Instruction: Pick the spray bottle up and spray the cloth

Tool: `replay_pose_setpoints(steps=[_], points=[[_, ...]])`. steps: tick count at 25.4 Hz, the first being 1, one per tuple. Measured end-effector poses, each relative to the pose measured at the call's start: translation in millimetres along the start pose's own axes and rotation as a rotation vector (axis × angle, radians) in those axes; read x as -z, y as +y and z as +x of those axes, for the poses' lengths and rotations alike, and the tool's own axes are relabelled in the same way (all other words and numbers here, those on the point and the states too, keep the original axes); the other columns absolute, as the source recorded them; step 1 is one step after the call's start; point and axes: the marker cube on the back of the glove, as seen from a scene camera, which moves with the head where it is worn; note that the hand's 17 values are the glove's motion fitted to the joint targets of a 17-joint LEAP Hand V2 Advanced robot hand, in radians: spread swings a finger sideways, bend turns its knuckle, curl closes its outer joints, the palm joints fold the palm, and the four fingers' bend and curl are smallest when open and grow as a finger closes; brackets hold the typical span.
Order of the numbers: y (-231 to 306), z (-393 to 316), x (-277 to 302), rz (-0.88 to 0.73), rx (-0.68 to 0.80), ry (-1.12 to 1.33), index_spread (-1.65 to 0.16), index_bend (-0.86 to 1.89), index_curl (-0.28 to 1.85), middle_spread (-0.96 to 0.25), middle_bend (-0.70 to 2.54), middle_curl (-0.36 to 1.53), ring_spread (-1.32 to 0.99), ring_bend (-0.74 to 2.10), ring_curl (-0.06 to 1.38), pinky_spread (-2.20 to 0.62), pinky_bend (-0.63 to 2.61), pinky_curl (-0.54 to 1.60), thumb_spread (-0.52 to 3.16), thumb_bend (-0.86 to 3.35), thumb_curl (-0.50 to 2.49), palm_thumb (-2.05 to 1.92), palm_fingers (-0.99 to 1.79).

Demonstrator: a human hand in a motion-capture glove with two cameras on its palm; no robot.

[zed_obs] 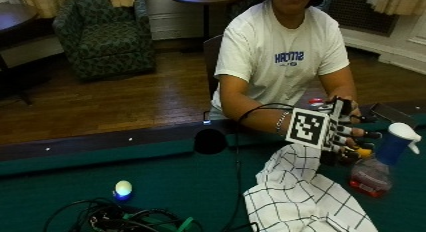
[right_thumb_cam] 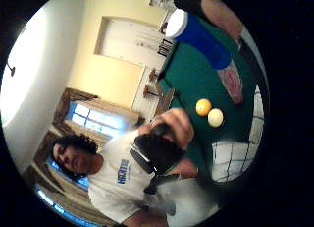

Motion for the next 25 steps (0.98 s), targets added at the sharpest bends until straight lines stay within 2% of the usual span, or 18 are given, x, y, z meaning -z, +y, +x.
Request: replay_pose_setpoints(steps=[10,16,25], points=[[42.7,-66.1,30.4,-0.193,0.071,0.275,-0.50,0.17,0.35,-0.20,0.18,0.35,-0.18,0.22,0.31,0.17,0.19,0.32,0.88,-0.04,0.40,0.29,0.33],[50.7,-91.8,57.9,-0.245,0.114,0.472,-0.51,0.16,0.34,-0.19,0.17,0.34,-0.17,0.22,0.31,0.18,0.20,0.33,0.89,-0.04,0.38,0.28,0.32],[49.1,-104.5,91.3,-0.295,0.094,0.583,-0.51,0.16,0.32,-0.19,0.18,0.33,-0.17,0.23,0.31,0.19,0.22,0.34,0.90,-0.03,0.36,0.29,0.32]])
